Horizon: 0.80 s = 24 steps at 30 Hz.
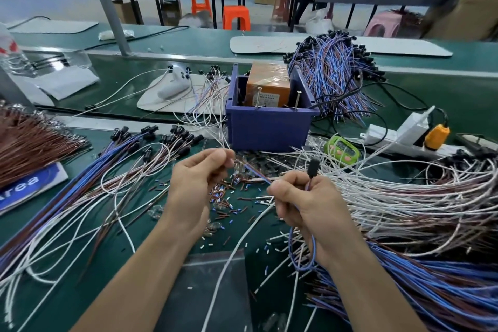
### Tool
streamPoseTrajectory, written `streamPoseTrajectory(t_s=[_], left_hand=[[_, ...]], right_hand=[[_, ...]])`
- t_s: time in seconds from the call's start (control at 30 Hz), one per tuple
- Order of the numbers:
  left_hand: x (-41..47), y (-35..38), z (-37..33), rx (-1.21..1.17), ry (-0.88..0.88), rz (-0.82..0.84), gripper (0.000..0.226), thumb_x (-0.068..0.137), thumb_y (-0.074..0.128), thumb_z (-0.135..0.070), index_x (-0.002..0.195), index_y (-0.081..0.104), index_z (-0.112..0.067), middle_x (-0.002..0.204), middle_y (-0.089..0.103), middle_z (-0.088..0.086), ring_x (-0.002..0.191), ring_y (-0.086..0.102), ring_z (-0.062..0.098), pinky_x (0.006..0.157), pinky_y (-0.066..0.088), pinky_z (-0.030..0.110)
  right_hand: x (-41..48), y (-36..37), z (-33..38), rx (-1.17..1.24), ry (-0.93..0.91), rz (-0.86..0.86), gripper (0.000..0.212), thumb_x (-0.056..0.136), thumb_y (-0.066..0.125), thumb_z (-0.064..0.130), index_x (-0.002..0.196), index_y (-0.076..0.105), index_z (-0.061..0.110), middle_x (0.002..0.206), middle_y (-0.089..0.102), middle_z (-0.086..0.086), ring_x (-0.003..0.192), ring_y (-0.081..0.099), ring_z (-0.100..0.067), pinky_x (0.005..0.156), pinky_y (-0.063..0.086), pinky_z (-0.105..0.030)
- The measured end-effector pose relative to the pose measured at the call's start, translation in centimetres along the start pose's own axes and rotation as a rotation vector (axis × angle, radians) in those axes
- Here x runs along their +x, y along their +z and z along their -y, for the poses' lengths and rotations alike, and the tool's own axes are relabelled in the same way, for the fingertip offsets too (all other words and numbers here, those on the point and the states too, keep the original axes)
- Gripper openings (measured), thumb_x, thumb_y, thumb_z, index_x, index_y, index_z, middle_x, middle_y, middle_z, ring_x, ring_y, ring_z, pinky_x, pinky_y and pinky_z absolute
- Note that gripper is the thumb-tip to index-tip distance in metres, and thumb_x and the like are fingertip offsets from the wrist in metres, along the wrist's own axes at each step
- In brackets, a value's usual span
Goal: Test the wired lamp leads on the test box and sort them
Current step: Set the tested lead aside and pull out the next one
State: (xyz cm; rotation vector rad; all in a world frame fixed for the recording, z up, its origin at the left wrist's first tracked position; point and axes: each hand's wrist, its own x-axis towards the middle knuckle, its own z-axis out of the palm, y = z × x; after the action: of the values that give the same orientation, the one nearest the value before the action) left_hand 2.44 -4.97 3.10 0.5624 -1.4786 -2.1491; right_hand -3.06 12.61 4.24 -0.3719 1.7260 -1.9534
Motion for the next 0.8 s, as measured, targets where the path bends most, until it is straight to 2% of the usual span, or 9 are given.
streamPoseTrajectory(t_s=[0.1,0.13,0.2,0.3,0.4,0.53,0.6,0.67,0.8], left_hand=[[-0.8,0.4,0.1,0.251,0.080,0.172,0.006,0.078,0.080,-0.020,0.081,0.085,-0.023,0.079,0.078,0.001,0.070,0.066,0.005,0.067,0.051,0.015],[-1.2,0.9,0.4,0.288,0.082,0.236,0.011,0.075,0.081,-0.020,0.085,0.085,-0.021,0.082,0.079,0.003,0.073,0.069,0.006,0.069,0.052,0.016],[-1.8,1.8,0.9,0.244,0.063,0.292,0.014,0.074,0.080,-0.017,0.087,0.085,-0.015,0.086,0.080,0.008,0.078,0.072,0.010,0.072,0.054,0.018],[-1.8,2.1,1.2,0.156,0.021,0.240,0.010,0.072,0.079,-0.020,0.080,0.084,-0.015,0.081,0.078,0.008,0.077,0.069,0.016,0.076,0.055,0.025],[-1.8,2.1,1.1,0.113,0.025,0.281,0.011,0.073,0.080,-0.021,0.075,0.080,-0.010,0.070,0.071,0.011,0.068,0.065,0.022,0.074,0.055,0.028],[-1.8,2.0,0.4,0.082,0.045,0.358,0.018,0.072,0.078,-0.026,0.073,0.077,-0.009,0.065,0.068,0.013,0.058,0.062,0.026,0.067,0.054,0.028],[-1.7,2.2,-0.2,0.108,0.039,0.336,0.008,0.070,0.081,-0.018,0.072,0.078,-0.011,0.068,0.070,0.011,0.061,0.064,0.026,0.070,0.055,0.029],[-1.4,2.8,-0.8,0.150,0.015,0.230,0.004,0.072,0.082,-0.012,0.071,0.081,-0.016,0.072,0.074,0.008,0.068,0.065,0.022,0.073,0.056,0.027],[0.6,3.9,-2.5,0.133,0.022,0.070,0.024,0.098,0.060,-0.009,0.078,0.072,-0.016,0.081,0.079,0.009,0.059,0.070,0.015,0.057,0.055,0.022]], right_hand=[[0.0,0.1,-0.1,0.031,-0.030,-0.052,0.030,0.092,0.069,0.008,0.064,0.064,0.016,0.055,0.059,-0.012,0.041,0.028,-0.013,0.044,0.022,-0.024],[0.0,0.3,-0.2,0.021,-0.045,-0.071,0.030,0.094,0.068,0.009,0.065,0.066,0.016,0.056,0.061,-0.012,0.041,0.028,-0.012,0.043,0.021,-0.024],[0.0,0.6,-0.4,-0.022,-0.082,-0.094,0.030,0.096,0.067,0.012,0.067,0.071,0.018,0.058,0.065,-0.011,0.041,0.032,-0.009,0.042,0.026,-0.020],[-0.3,0.6,-0.3,-0.045,-0.135,-0.068,0.030,0.097,0.066,0.011,0.069,0.075,0.019,0.062,0.069,-0.011,0.043,0.050,0.000,0.046,0.038,-0.009],[-0.5,0.7,-0.3,-0.054,-0.172,-0.027,0.021,0.091,0.071,0.015,0.071,0.076,0.015,0.065,0.071,-0.010,0.054,0.060,-0.003,0.054,0.044,-0.010],[-0.6,0.8,0.0,0.004,-0.133,0.017,0.017,0.086,0.071,0.014,0.070,0.076,0.012,0.062,0.066,-0.010,0.050,0.054,-0.005,0.046,0.038,-0.012],[-0.6,0.9,0.4,0.053,-0.103,0.005,0.024,0.092,0.068,0.007,0.069,0.076,0.010,0.061,0.063,-0.011,0.047,0.048,-0.007,0.043,0.034,-0.013],[-0.3,1.0,1.0,0.146,-0.098,-0.111,0.031,0.093,0.064,0.003,0.066,0.076,0.010,0.060,0.064,-0.011,0.045,0.048,-0.008,0.041,0.035,-0.013],[1.4,0.8,2.5,0.340,-0.142,-0.421,0.032,0.101,0.059,0.009,0.072,0.072,0.009,0.059,0.064,-0.010,0.041,0.045,-0.006,0.038,0.030,-0.015]])
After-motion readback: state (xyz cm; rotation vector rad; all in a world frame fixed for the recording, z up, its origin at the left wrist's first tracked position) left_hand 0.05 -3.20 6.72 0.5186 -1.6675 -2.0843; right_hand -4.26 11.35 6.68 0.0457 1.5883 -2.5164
